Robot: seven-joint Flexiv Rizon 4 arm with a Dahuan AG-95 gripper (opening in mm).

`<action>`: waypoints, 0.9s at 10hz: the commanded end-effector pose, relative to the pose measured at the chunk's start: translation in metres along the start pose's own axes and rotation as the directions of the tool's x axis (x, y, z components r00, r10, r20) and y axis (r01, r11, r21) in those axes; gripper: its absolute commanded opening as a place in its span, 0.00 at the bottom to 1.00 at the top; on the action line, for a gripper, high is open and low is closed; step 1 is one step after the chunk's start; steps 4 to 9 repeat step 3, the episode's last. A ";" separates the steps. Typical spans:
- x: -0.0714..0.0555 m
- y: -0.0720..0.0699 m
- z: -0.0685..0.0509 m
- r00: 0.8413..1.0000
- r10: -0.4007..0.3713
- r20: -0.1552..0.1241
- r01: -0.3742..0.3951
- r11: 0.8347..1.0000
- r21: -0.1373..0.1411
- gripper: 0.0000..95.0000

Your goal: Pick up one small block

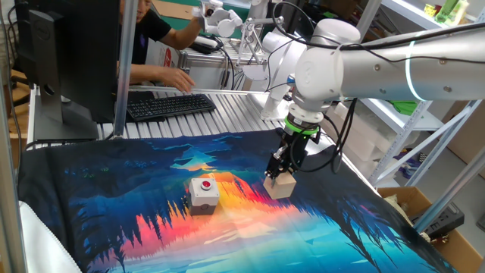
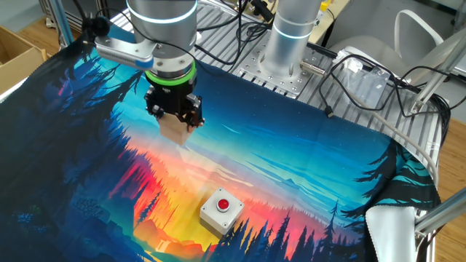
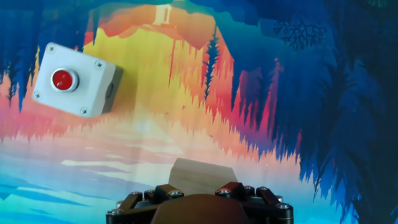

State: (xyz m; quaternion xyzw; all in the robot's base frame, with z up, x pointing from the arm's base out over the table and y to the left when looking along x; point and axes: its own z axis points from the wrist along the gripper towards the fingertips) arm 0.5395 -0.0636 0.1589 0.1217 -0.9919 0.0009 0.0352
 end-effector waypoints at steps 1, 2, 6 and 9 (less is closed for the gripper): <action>-0.001 0.001 -0.002 1.000 0.002 -0.006 -0.002 1.000 0.008 0.00; -0.001 0.003 -0.002 1.000 0.003 -0.008 -0.003 1.000 0.017 0.00; -0.001 0.005 -0.004 1.000 0.003 -0.010 -0.003 1.000 0.019 0.00; -0.001 0.005 -0.004 1.000 0.003 -0.010 -0.003 1.000 0.019 0.00</action>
